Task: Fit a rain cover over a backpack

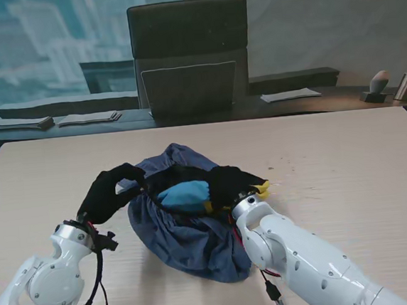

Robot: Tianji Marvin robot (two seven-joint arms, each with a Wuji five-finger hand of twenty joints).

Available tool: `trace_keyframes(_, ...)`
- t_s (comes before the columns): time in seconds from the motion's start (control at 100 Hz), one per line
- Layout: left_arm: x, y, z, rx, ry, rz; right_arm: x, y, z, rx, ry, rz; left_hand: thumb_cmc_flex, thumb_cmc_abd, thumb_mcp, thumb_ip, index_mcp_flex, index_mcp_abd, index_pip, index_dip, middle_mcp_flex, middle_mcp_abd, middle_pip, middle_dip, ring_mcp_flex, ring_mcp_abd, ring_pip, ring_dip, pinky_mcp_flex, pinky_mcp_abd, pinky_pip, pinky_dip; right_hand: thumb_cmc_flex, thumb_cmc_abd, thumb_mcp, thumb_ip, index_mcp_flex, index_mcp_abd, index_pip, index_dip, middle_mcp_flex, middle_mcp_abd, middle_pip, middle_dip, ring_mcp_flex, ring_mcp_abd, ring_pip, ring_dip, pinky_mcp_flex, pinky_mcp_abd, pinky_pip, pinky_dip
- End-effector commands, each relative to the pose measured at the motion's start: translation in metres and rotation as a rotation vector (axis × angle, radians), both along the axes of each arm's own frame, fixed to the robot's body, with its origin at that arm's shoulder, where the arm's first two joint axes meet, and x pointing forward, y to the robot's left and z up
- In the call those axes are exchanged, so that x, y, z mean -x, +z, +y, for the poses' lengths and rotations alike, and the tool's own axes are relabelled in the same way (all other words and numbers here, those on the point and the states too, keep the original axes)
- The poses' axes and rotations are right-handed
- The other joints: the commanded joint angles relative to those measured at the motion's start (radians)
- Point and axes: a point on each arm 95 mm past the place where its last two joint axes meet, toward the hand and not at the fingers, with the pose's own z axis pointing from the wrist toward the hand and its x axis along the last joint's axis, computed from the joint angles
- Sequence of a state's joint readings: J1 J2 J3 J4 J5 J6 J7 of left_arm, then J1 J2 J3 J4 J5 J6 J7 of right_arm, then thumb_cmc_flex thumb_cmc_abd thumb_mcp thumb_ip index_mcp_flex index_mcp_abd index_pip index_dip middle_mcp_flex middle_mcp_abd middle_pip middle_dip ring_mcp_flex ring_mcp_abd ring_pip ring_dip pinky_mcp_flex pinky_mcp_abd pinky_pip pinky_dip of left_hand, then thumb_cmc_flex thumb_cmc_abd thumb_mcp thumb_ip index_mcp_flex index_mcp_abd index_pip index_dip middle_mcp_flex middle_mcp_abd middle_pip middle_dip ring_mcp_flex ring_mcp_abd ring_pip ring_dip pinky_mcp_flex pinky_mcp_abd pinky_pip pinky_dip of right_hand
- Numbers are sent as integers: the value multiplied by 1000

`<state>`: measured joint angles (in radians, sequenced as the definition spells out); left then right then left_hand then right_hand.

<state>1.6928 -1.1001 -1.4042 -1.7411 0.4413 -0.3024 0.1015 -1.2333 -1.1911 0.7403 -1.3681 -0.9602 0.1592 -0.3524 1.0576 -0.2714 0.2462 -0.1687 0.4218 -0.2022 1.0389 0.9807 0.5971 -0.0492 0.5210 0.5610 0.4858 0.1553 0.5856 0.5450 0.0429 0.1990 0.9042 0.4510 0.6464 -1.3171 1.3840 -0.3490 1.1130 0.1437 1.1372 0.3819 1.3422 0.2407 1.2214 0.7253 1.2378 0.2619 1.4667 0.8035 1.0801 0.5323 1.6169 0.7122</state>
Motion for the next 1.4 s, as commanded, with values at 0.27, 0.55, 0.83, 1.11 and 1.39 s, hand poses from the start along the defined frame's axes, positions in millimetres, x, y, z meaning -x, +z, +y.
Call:
trace_keyframes(0.27,-15,11,-28,40,-110,64,13,-7,4,74,67,145,26,62,-20,29,24,-33,121,67,-2,-1,6,22,3,1,1,-13,-28,10,-16,0,163,-16,161,61,58,138,41,-7,114,119,160,48,74,-241,262,89,54,-2,121,34)
trace_keyframes(0.55,-36,-11,-21,-137,-83,179,22,1,16,14,202,171,0,56,-39,51,43,-69,69,49,25,-9,-10,13,12,19,-4,-10,-38,26,-34,-9,90,83,111,65,47,0,35,27,112,80,191,72,74,-246,293,101,57,2,132,44)
trace_keyframes(0.83,-47,-9,-29,-38,-98,214,25,5,23,115,319,269,-16,58,-51,61,55,-79,41,29,34,2,-9,3,12,27,-3,-6,-42,40,-39,-12,36,131,64,43,43,-20,26,37,113,45,190,79,75,-269,290,97,59,-25,136,19)
trace_keyframes(1.11,-27,11,-28,-59,-129,241,25,3,34,111,271,302,-106,108,-122,96,-20,72,-325,-533,-46,104,-94,-122,-36,67,-105,-53,-54,59,-109,-49,33,188,24,42,29,-25,17,36,113,43,172,71,75,-260,271,88,54,-14,120,0)
trace_keyframes(1.39,5,27,-30,-166,-155,194,28,0,40,85,238,342,-417,109,-35,105,24,200,-474,-628,-77,169,-166,-162,-85,104,-187,-87,-59,88,-177,-82,41,215,-1,39,17,-11,7,35,113,44,156,62,75,-252,257,80,50,-6,107,-13)
